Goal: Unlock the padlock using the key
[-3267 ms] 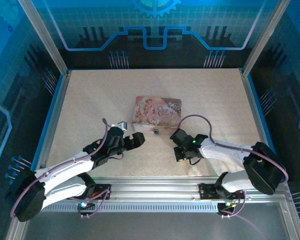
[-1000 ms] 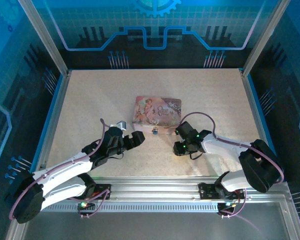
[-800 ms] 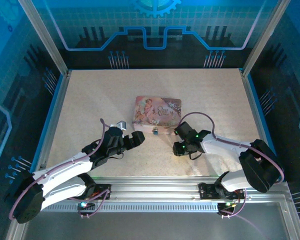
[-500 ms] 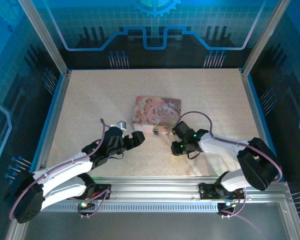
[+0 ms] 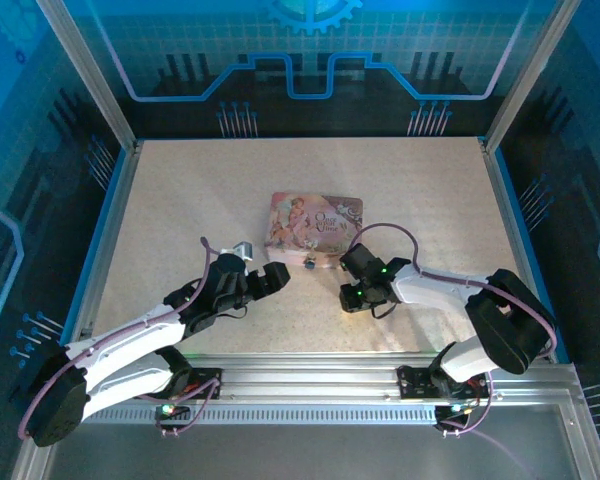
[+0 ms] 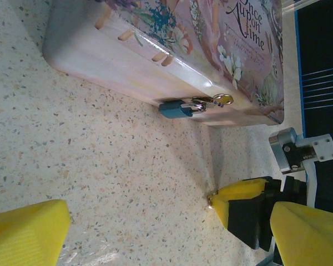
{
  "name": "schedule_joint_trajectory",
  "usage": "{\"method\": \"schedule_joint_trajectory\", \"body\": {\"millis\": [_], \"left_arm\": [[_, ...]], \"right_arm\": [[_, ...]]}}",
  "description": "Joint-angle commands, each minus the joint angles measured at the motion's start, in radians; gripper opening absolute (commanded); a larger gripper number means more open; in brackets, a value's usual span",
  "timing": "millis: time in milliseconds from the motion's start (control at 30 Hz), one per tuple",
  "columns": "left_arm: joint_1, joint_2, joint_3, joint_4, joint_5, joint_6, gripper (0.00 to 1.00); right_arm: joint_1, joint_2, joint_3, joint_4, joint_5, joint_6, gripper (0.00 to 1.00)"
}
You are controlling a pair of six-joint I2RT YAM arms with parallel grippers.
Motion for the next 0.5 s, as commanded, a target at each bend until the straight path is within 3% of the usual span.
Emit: {"method": "schedule_joint_trajectory", "body": {"millis": [0,467], "left_arm": [[-0.006,0.004,-0.016,0.015,0.011,-0.008,0.95],[-0.007,0.003,-0.017,0.015,0.011,-0.007,0.95]], "right_arm": [[0.013,0.007,0.016,-0.03,0.02,0.017,0.27],[0.033,-0.007,0.04,-0.059,0.048,0.019,0.28]]}}
